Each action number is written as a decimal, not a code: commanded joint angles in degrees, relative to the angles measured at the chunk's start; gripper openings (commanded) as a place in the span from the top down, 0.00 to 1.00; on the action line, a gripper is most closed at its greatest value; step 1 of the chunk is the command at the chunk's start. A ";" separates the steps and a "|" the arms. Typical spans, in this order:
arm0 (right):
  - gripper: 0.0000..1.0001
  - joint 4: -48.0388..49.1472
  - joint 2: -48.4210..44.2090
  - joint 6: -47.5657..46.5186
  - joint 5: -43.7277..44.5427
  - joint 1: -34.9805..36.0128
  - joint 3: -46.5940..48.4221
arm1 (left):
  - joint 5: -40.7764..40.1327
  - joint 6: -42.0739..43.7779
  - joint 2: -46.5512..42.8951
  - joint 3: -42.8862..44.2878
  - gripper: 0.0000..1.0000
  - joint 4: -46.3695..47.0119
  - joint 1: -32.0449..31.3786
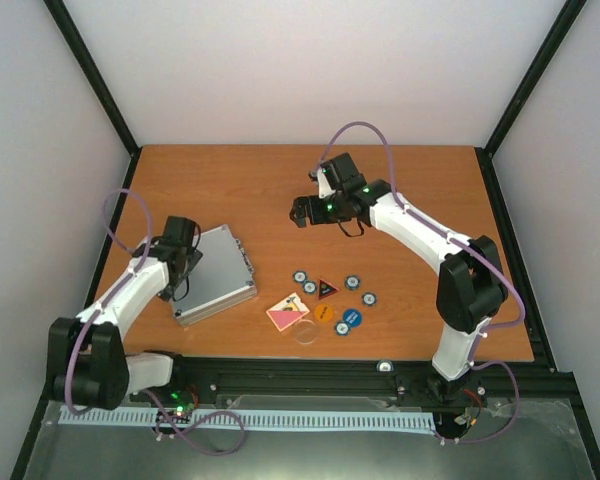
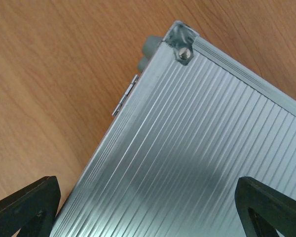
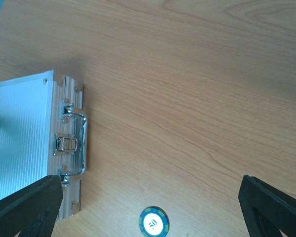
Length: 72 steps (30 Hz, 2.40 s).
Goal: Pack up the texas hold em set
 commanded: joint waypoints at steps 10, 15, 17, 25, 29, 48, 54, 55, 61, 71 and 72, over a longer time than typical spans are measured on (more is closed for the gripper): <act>0.00 4.28 -4.22 -2.35 -5.75 0.12 -5.40 | 7.91 19.33 15.62 14.76 0.00 14.59 0.50; 0.00 6.11 -4.31 -2.03 -7.40 0.13 -6.03 | 10.54 25.35 19.62 21.99 0.00 18.16 0.50; 0.00 6.65 -3.79 -2.01 -8.38 0.08 -5.81 | 12.75 26.76 21.69 24.51 0.00 20.76 0.48; 0.05 1.86 2.80 -3.67 -2.08 0.13 0.41 | 11.84 27.38 20.76 29.89 0.00 16.86 0.41; 0.23 -0.94 7.96 -4.94 0.54 0.13 4.11 | 6.83 21.27 12.76 27.46 0.00 8.32 0.41; 0.51 0.18 22.23 -6.92 -6.69 6.76 13.17 | -0.45 -3.61 0.32 2.56 0.00 6.34 0.44; 0.51 -0.34 25.12 -6.65 -6.04 7.82 15.00 | -2.92 -5.49 2.99 1.72 0.00 6.69 0.50; 0.51 -0.57 25.56 -6.77 -5.53 8.01 15.39 | -3.16 -5.66 3.44 1.37 0.00 7.32 0.50; 0.51 -1.09 27.02 -7.44 -4.29 9.77 15.05 | -4.03 -4.83 7.04 2.36 0.00 9.92 0.50; 0.51 2.03 21.35 -5.80 -3.88 13.31 6.42 | -0.32 4.74 17.70 8.68 0.00 21.14 0.58; 0.51 2.45 20.46 -5.44 -3.94 13.31 5.29 | 0.54 6.44 19.44 10.06 0.00 22.40 0.59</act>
